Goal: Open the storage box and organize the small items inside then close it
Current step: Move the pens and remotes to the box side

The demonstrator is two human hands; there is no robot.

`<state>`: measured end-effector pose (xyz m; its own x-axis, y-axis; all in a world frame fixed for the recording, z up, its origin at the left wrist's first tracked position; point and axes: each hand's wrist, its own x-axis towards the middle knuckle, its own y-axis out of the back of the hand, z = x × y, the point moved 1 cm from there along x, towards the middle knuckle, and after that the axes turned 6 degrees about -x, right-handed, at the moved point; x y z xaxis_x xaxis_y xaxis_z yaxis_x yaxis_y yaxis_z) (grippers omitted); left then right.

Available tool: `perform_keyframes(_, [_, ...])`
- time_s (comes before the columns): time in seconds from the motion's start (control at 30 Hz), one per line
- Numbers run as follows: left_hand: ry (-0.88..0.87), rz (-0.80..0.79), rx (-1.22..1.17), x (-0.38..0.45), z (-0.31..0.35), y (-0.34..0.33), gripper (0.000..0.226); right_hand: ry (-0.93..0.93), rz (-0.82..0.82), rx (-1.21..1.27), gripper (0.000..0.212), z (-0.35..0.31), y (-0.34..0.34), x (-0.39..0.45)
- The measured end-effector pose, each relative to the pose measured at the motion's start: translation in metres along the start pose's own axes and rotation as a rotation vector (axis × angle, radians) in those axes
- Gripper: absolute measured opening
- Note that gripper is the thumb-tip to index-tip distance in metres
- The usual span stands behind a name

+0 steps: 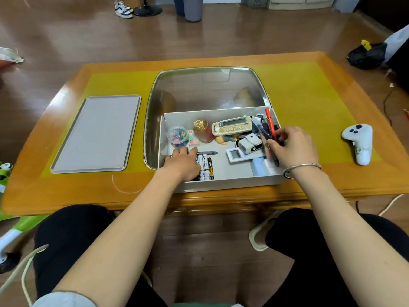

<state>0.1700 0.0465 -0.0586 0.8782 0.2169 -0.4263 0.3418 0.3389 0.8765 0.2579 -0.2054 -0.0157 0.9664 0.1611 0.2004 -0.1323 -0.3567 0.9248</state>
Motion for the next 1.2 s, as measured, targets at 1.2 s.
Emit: perform_keyframes(1.2, [-0.464, 0.096, -0.23, -0.007, 0.099, -0.026, 0.065, -0.142, -0.088, -0.104, 0.025, 0.003, 0.004, -0.014])
